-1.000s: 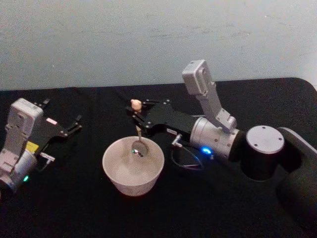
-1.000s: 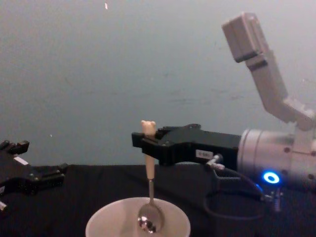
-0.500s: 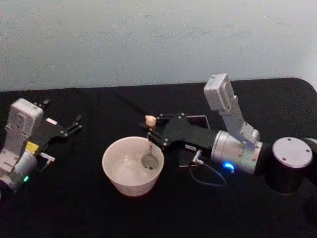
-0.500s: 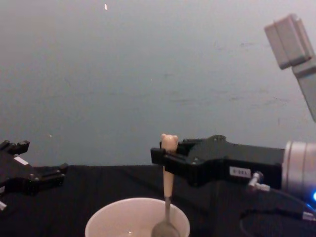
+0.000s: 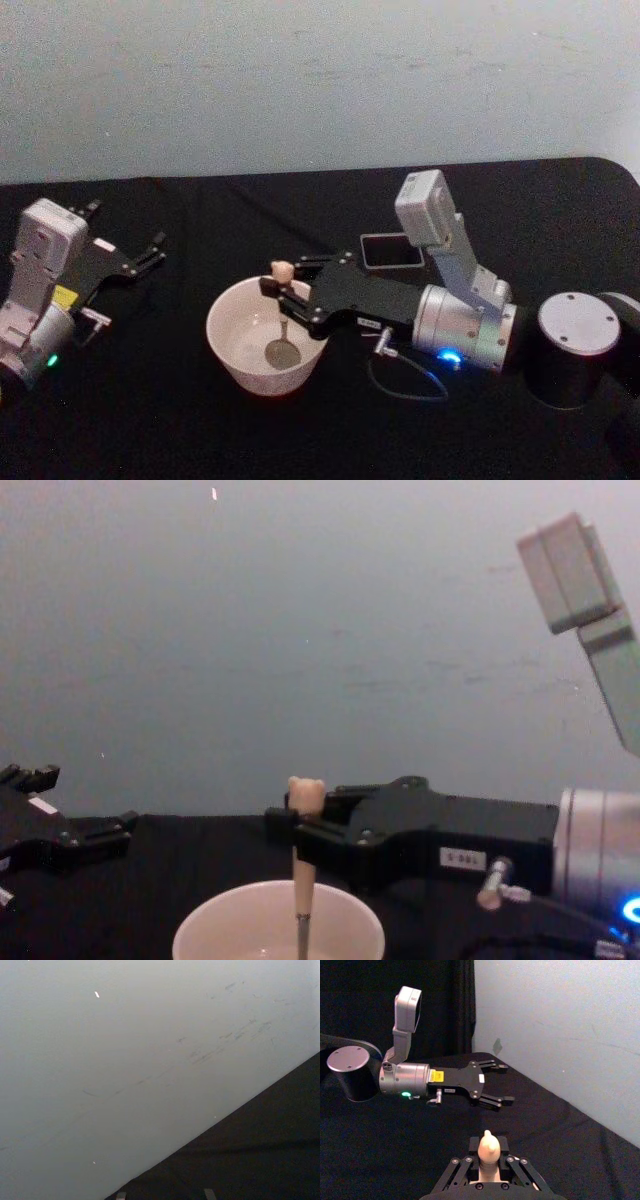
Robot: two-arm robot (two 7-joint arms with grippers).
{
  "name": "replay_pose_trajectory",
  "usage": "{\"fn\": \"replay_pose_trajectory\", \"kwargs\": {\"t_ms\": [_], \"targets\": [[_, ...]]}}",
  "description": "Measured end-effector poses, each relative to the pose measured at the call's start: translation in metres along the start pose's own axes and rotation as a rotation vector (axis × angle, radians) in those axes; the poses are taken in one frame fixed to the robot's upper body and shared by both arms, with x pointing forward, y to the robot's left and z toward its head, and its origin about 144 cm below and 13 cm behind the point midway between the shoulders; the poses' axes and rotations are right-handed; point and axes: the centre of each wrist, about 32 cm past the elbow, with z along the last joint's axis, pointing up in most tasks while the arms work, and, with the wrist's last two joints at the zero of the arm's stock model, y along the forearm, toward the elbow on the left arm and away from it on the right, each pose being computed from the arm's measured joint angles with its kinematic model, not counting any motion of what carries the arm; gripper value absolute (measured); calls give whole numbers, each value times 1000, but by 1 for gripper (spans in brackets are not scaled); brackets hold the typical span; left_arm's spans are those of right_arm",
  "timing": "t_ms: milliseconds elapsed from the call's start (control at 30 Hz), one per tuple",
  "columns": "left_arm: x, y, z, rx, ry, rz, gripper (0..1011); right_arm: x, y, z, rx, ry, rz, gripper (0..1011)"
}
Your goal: Pick up the stirring spoon with one hand, stir inside the cup, then place it back in its original position.
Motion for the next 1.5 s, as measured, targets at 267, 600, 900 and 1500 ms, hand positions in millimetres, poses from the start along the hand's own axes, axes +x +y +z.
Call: {"fn": "replay_pose_trajectory", "kwargs": {"t_ms": [267,600,900,1500], "targets": [[0,0,0,0,0,0,1001,-4,14,-1,-1,7,18,210],[0,0,0,0,0,0,1001,3,31,-2,-6,-8,-28,210],[0,0,0,0,0,0,1001,15,30,-2,-9,-11,-86,210],[0,0,0,0,0,0,1001,9,-10,-4,-18,-15,-24,210]]}}
